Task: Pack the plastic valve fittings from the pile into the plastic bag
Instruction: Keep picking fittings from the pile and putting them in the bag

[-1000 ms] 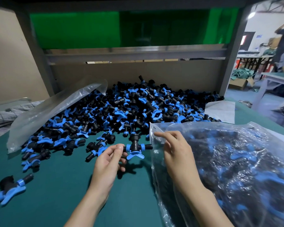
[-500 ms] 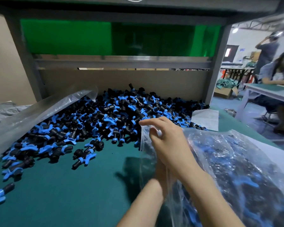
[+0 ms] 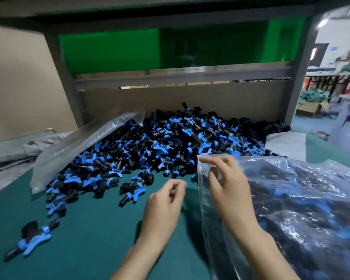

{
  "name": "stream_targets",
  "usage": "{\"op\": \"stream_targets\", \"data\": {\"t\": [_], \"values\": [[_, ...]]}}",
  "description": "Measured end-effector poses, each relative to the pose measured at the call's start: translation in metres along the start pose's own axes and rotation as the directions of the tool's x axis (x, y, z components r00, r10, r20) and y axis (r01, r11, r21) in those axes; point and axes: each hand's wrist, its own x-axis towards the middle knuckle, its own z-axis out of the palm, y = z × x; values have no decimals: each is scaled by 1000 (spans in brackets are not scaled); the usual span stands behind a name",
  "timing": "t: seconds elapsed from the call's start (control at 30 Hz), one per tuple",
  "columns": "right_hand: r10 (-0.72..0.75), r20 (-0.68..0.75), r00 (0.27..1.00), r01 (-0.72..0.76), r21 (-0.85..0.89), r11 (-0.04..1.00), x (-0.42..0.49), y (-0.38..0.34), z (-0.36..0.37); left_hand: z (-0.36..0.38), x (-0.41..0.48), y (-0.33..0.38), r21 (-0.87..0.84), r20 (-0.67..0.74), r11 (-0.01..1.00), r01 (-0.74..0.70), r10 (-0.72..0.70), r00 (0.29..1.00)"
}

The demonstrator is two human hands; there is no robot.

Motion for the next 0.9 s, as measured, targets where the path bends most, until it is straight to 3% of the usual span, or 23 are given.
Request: {"op": "stream_targets", "data": {"t": [0.07,0.13,0.2,0.27,0.4,0.5,0.57,0.63,0.77,0.9], "values": [[26,53,998,-21,-87,996,-6,10,5,-20,0,-20,290,-75,955,66,-46,996],[72,124,990,-49,-184,982,-9,19,7,-41,0,-52,478,-212,846,237,-151,966],[106,149,983,-68,-238,969,-11,24,6,-53,5,-64,510,-265,785,352,-245,932],[109,147,983,-65,-278,958,-12,26,7,-52,11,-68,549,-227,744,380,-304,925],[99,142,985,-48,-324,945,-15,28,9,-51,13,-76,652,-141,690,313,-296,945],[100,131,986,-52,-329,943,-16,29,10,-51,12,-76,534,-146,796,285,-245,959],[94,122,988,-51,-315,948,-16,27,11,-47,9,-69,367,-152,912,183,-136,979],[81,124,989,-41,-298,954,-17,24,12,-40,4,-55,267,-146,963,34,5,989],[63,196,978,1,-310,951,-18,23,12,-23,-6,-38,266,-89,942,-204,235,968],[4,226,974,68,-312,948,-18,27,12,-18,-9,-36,236,-61,926,-296,318,946]]}}
